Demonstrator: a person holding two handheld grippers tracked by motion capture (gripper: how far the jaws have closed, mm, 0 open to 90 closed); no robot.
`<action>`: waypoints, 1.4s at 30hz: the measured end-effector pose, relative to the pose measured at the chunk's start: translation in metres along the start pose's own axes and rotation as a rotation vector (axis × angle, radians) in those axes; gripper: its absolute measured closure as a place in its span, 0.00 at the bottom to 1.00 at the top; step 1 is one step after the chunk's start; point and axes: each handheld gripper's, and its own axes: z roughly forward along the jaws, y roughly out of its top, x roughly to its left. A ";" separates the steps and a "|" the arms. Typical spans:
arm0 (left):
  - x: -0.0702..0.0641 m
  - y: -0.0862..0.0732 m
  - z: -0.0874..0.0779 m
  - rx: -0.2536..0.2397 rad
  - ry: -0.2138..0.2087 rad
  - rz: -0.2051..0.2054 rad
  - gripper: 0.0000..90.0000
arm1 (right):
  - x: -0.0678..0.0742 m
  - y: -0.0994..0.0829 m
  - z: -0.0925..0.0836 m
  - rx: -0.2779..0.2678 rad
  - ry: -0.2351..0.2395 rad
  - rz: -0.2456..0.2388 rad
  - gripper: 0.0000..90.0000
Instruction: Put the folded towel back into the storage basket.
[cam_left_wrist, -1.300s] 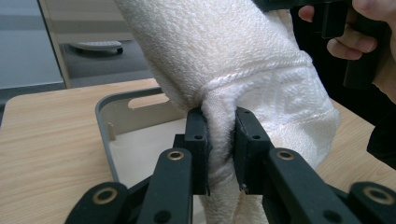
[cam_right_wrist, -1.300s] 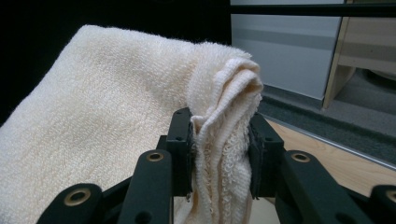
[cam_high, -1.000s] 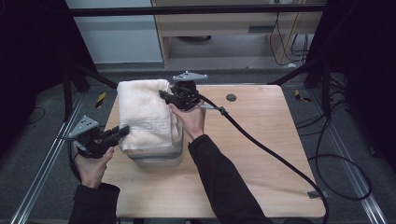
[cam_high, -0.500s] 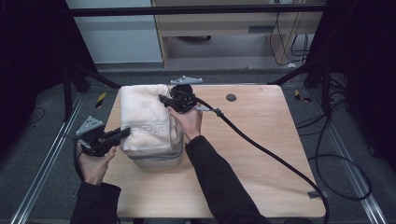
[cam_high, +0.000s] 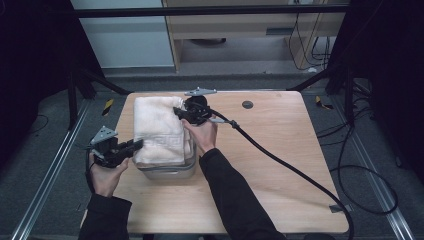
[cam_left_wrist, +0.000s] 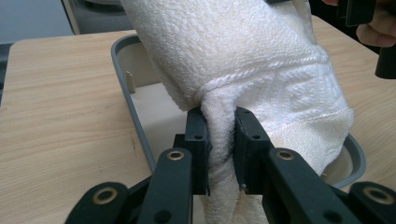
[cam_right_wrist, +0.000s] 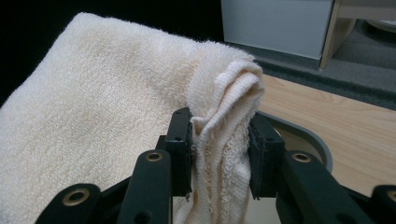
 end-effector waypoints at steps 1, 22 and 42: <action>0.000 -0.001 0.001 0.003 0.000 0.000 0.86 | -0.001 -0.002 0.001 0.005 -0.003 0.003 0.74; -0.001 -0.013 0.027 0.077 0.030 0.012 0.86 | -0.011 -0.026 0.013 0.050 -0.043 0.006 0.73; 0.001 -0.025 0.052 0.156 0.076 0.020 0.85 | -0.017 -0.049 0.028 0.087 -0.090 -0.019 0.72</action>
